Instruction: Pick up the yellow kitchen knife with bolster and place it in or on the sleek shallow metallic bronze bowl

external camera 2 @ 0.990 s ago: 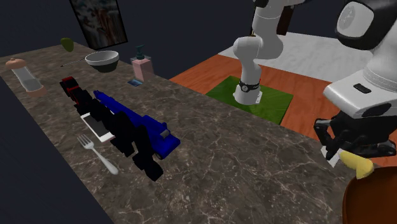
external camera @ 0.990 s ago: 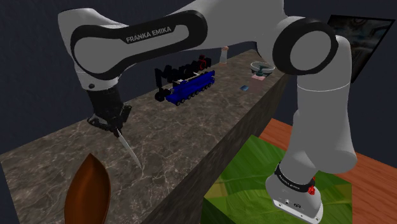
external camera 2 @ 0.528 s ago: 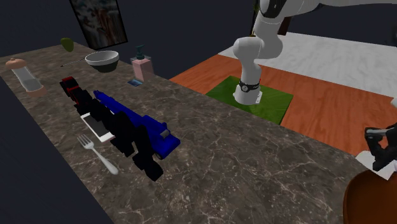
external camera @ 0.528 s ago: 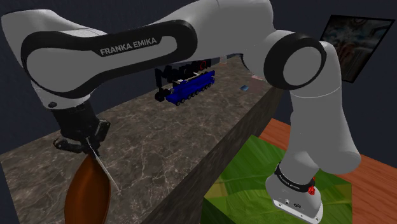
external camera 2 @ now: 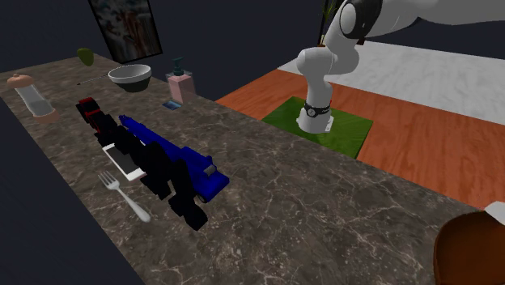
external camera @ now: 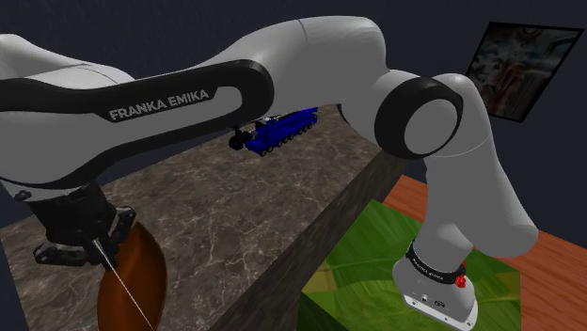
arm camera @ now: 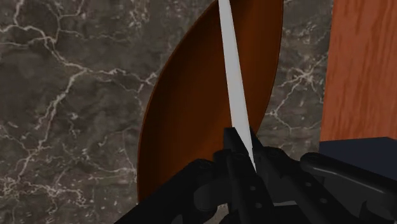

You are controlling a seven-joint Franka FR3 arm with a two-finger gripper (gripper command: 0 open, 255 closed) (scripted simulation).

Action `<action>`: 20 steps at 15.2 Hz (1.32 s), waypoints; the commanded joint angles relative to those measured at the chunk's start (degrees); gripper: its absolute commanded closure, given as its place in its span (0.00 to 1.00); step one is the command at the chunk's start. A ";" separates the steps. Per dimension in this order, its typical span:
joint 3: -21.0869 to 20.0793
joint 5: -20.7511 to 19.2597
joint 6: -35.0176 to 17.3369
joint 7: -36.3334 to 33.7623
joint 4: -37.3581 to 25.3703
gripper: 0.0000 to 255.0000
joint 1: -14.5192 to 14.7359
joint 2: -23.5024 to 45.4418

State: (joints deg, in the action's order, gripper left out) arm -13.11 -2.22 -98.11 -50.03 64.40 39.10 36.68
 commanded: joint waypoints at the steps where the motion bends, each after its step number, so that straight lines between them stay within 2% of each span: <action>1: 0.03 0.02 -1.69 0.08 1.82 1.00 -0.16 -0.11; 10: 0.18 -0.10 -8.13 0.33 7.56 1.00 -0.46 0.63; 18: 0.19 -0.10 -8.13 0.33 7.56 1.00 -0.46 0.63; 19: 0.19 -0.10 -8.13 0.33 7.56 0.00 -0.46 0.63; 20: 0.18 -0.10 -8.13 0.32 7.56 0.00 -0.45 0.63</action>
State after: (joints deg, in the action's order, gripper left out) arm -12.92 -2.33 -106.24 -49.71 71.96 38.64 37.31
